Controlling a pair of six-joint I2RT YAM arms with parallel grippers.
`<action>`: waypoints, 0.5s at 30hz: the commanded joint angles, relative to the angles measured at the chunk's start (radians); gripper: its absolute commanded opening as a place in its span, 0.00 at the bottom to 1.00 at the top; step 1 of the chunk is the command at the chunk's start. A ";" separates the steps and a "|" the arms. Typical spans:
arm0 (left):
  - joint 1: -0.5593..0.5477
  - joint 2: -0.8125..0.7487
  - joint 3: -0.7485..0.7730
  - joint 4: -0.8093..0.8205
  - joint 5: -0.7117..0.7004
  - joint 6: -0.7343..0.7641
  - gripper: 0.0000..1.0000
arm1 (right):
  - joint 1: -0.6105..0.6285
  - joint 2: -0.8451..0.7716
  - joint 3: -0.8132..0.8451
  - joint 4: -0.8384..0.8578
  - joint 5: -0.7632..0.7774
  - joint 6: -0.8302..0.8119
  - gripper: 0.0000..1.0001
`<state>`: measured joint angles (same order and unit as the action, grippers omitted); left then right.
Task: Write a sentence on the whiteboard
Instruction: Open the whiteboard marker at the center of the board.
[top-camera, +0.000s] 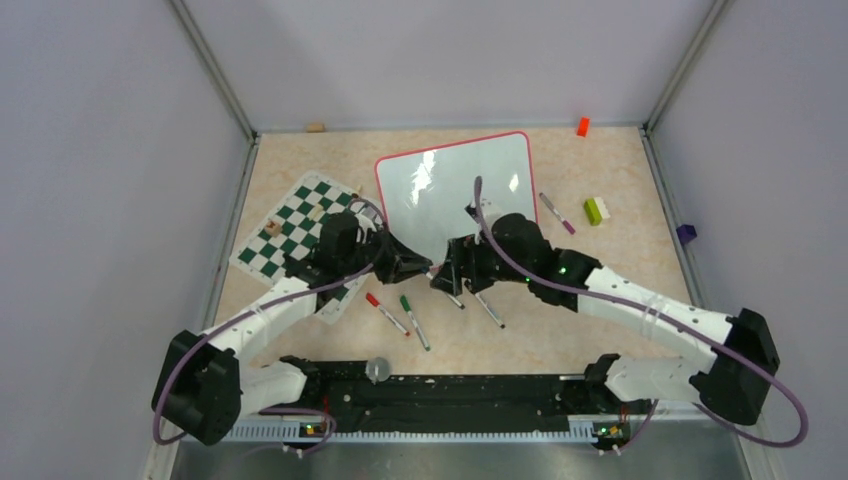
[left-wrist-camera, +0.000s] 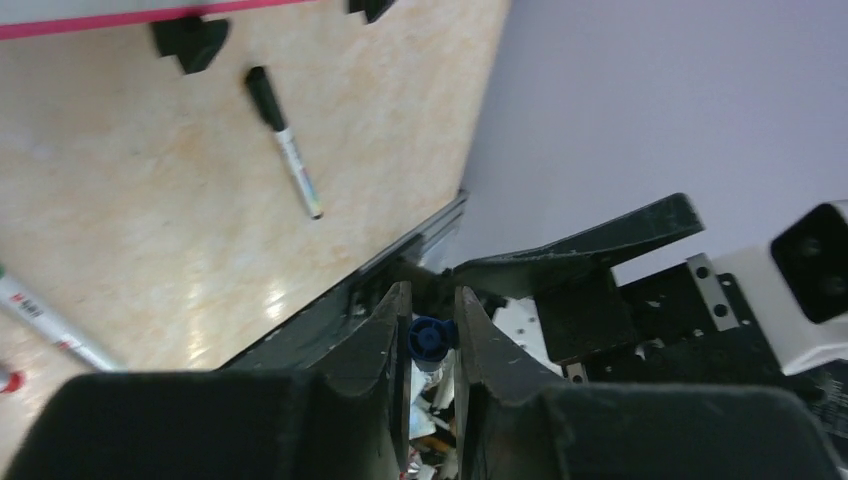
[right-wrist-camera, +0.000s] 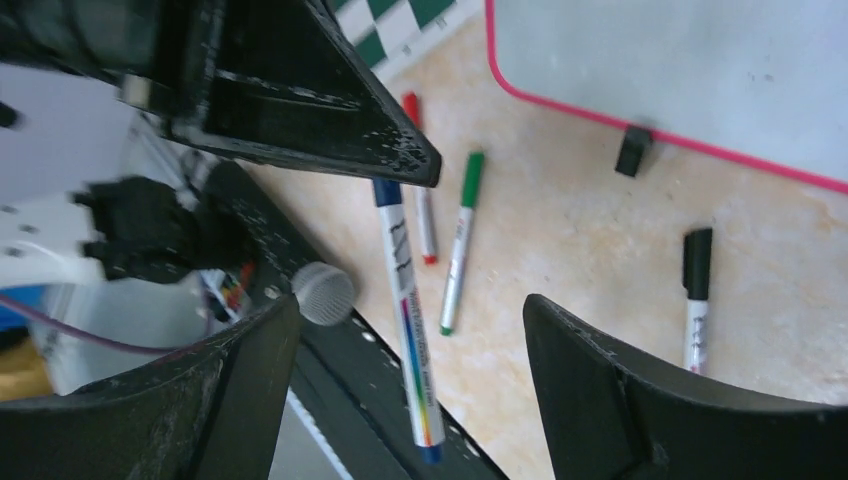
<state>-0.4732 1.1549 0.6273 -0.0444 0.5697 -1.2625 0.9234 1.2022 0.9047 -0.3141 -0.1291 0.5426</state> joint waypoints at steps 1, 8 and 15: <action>0.038 -0.023 -0.014 0.322 0.082 -0.212 0.00 | -0.038 -0.091 -0.026 0.248 -0.095 0.175 0.80; 0.068 -0.045 -0.034 0.372 0.046 -0.401 0.00 | -0.039 -0.130 -0.142 0.546 0.006 0.306 0.79; 0.070 -0.124 -0.098 0.400 -0.093 -0.538 0.00 | -0.039 -0.094 -0.145 0.609 0.078 0.342 0.61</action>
<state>-0.4072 1.0760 0.5522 0.2710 0.5560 -1.6939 0.8852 1.0939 0.7509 0.1726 -0.1074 0.8402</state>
